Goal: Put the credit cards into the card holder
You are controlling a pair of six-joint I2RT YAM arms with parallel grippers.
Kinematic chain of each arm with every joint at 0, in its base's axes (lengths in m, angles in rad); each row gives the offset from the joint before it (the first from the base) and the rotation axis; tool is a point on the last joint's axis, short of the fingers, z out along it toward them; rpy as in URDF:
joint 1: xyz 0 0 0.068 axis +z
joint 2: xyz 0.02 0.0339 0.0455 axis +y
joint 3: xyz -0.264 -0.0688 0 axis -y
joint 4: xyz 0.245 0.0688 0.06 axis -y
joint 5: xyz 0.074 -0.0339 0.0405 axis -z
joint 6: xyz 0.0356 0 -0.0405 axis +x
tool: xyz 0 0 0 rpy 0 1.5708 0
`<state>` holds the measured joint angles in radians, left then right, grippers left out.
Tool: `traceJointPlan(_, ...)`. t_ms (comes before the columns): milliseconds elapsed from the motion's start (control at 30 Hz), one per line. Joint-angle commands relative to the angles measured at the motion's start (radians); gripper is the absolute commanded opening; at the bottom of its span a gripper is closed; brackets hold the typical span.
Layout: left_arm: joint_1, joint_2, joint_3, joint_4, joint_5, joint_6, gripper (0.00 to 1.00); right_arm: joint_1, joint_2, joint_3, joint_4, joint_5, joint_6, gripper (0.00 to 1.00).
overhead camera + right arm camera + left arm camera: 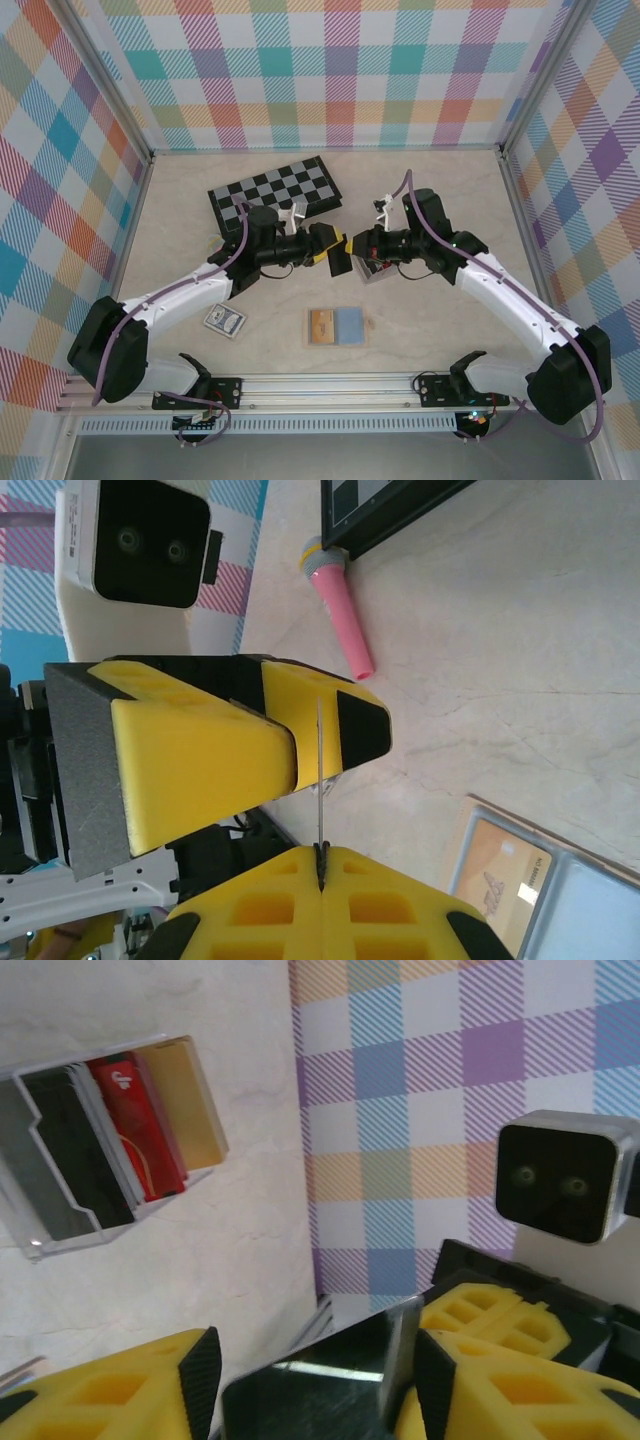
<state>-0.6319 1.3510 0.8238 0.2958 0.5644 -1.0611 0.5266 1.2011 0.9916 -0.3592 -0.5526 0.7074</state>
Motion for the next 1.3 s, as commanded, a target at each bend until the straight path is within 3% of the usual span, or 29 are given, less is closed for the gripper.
traceJointPlan(0, 0.008, 0.000, -0.018, 0.105, 0.060, -0.027, 0.46, -0.019, -0.017, -0.020, 0.039, -0.007, 0.031, 0.03)
traceJointPlan(233, 0.010, -0.039, -0.039, 0.107, 0.055, -0.042, 0.09, -0.062, -0.013, -0.087, 0.084, -0.004, 0.091, 0.05)
traceJointPlan(467, 0.009, -0.039, -0.029, 0.060, 0.029, -0.087, 0.02, -0.063, -0.012, -0.090, 0.097, -0.027, 0.107, 0.11)
traceJointPlan(533, 0.009, -0.031, -0.030, 0.056, 0.026, -0.104, 0.01, -0.063, -0.011, -0.097, 0.099, -0.034, 0.109, 0.17)
traceJointPlan(833, 0.009, -0.013, -0.061, 0.118, 0.031, -0.167, 0.00, -0.063, 0.008, -0.135, 0.173, -0.137, 0.136, 0.18)
traceJointPlan(933, 0.009, -0.012, -0.064, 0.105, 0.038, -0.156, 0.01, -0.065, 0.008, -0.145, 0.203, -0.149, 0.151, 0.13)
traceJointPlan(1100, 0.010, -0.017, -0.074, 0.051, 0.034, -0.116, 0.19, -0.066, -0.017, -0.155, 0.221, -0.091, 0.190, 0.03)
traceJointPlan(1267, 0.008, -0.019, -0.094, 0.047, 0.054, -0.091, 0.24, -0.066, -0.029, -0.195, 0.300, -0.036, 0.282, 0.02)
